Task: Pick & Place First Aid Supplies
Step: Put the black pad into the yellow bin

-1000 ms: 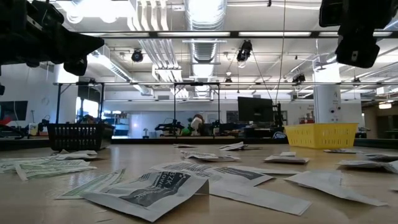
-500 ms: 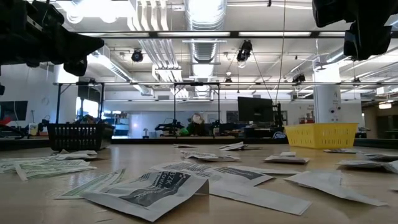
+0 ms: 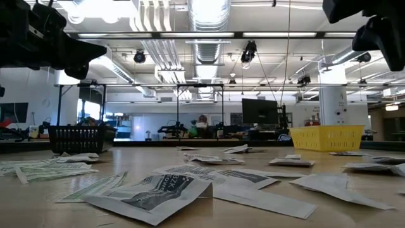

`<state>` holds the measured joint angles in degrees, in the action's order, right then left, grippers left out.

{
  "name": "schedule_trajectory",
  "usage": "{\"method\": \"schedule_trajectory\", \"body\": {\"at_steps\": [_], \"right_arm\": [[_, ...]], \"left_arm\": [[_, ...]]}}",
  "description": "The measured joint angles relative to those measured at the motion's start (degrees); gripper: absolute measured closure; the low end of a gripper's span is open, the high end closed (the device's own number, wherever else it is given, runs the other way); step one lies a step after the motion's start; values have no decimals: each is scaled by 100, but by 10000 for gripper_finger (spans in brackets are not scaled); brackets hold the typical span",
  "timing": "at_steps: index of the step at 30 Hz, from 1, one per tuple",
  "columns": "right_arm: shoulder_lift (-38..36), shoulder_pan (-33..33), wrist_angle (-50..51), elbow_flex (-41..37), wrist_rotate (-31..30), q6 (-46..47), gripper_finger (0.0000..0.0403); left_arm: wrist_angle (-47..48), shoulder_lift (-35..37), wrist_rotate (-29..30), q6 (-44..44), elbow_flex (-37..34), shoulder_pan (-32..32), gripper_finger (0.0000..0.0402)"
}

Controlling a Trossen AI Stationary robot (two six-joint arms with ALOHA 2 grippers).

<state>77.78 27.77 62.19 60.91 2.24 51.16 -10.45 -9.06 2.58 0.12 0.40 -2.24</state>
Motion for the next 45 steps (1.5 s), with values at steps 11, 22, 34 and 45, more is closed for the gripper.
{"method": "schedule_trajectory", "body": {"at_steps": [11,22,34,45], "right_arm": [[1114,1050,64,349,-1124,-302,303],[1975,1133,-18,248,-1141,-505,312],[2041,1030,-1058,-317,-1263,-474,296],[2019,800,-1463,-753,-1417,-492,267]], "left_arm": [[13,-6,5,-7,0,0,396],[37,-8,7,-3,0,4,396],[173,-9,7,4,0,2,396],[322,-8,7,11,0,4,396]]}}
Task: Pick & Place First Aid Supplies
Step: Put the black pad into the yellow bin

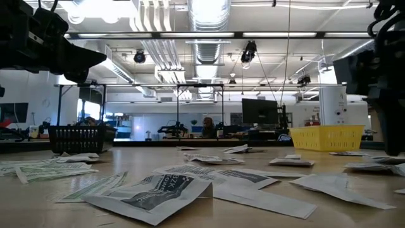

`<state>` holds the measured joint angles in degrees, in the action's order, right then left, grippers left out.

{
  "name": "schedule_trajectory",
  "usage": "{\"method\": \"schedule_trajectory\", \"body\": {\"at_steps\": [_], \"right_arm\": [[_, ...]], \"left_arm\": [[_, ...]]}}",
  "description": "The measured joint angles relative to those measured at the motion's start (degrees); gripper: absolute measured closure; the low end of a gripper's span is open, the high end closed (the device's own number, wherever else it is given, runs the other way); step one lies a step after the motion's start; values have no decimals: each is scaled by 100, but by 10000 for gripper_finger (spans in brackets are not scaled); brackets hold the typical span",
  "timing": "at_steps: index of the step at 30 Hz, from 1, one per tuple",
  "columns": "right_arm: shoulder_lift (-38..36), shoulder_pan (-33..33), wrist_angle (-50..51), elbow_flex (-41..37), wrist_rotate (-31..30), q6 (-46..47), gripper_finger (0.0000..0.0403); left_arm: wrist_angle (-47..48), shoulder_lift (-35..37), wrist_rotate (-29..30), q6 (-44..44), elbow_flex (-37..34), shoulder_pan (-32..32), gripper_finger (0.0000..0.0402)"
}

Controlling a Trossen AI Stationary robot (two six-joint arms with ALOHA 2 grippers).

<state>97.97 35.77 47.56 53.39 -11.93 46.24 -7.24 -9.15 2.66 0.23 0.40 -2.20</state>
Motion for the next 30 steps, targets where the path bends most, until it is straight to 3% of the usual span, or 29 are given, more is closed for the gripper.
{"method": "schedule_trajectory", "body": {"at_steps": [18,30], "right_arm": [[-48,-401,-314,-407,364,-12,284],[-35,-612,-274,-435,393,-38,367]], "left_arm": [[12,0,0,-20,0,-1,396],[71,0,0,-24,0,-1,396]]}}
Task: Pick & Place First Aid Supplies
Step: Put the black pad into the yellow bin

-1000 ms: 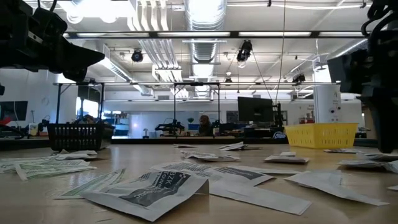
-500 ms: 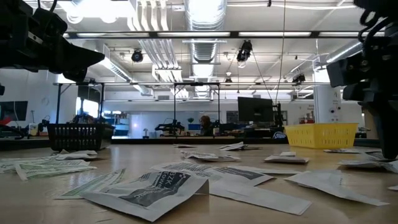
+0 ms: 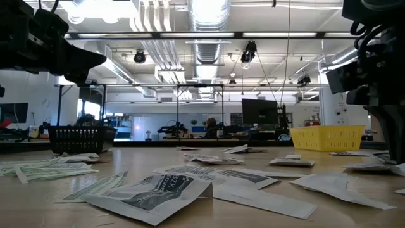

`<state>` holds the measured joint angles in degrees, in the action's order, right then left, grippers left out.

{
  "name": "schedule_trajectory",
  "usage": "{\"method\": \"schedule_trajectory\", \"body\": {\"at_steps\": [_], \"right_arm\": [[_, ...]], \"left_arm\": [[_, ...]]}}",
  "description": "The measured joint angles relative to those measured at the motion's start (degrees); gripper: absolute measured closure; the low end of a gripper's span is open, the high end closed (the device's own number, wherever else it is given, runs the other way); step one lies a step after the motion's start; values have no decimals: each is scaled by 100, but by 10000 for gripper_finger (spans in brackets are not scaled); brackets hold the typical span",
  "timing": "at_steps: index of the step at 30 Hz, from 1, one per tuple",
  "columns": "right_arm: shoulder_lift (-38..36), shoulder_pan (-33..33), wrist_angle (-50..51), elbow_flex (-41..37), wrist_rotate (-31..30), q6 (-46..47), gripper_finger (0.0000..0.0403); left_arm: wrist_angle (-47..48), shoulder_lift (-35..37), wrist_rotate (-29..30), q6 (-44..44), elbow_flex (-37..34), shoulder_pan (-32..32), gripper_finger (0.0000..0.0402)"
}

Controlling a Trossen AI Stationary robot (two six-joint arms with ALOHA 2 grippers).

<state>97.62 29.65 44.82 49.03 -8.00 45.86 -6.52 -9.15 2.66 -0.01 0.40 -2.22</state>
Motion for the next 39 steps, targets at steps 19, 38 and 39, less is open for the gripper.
{"method": "schedule_trajectory", "body": {"at_steps": [19,38,39], "right_arm": [[-1294,-18,-3,-67,-96,42,395],[-3445,-637,576,-66,-3010,44,394],[-3522,-732,643,-81,-3197,42,395]], "left_arm": [[20,0,-2,7,0,0,396],[20,0,-2,48,0,0,396],[20,0,-2,48,0,1,396]]}}
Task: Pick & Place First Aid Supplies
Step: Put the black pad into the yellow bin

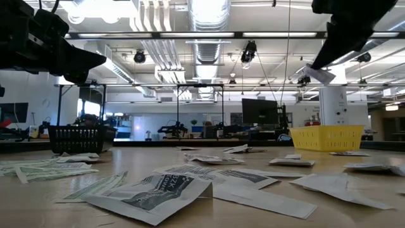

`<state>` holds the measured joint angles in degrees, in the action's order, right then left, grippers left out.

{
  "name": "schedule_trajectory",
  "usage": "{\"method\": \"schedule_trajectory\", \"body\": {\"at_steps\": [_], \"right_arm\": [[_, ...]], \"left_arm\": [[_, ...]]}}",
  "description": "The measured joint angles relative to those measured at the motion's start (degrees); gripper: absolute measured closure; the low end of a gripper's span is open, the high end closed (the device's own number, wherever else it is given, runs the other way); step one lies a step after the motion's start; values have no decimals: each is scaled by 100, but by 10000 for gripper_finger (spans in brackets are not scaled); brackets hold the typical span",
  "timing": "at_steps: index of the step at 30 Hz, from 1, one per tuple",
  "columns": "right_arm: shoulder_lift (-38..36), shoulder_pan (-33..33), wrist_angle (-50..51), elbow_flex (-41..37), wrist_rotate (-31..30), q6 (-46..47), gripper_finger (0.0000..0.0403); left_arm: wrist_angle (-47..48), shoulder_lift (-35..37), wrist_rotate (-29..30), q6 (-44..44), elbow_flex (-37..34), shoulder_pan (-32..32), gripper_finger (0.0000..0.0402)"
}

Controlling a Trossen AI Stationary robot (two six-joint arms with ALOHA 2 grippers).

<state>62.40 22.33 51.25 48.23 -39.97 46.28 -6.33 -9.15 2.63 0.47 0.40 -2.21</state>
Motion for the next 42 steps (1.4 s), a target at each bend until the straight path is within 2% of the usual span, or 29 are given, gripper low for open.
{"method": "schedule_trajectory", "body": {"at_steps": [6,15,21,30,42], "right_arm": [[-401,-752,104,-226,-840,-137,394],[-617,-2094,5,-808,-946,-185,394],[-598,-2840,-500,-1197,-280,-195,394],[-484,-3693,-800,-1278,1346,-168,394],[31,-4016,-908,-1322,1651,-480,394]], "left_arm": [[0,0,0,0,0,-1,396],[0,1,0,-2,0,-1,396],[-2,0,2,-2,0,-1,396],[-2,0,1,-4,0,-1,396],[-2,0,2,-4,0,-1,396]]}}
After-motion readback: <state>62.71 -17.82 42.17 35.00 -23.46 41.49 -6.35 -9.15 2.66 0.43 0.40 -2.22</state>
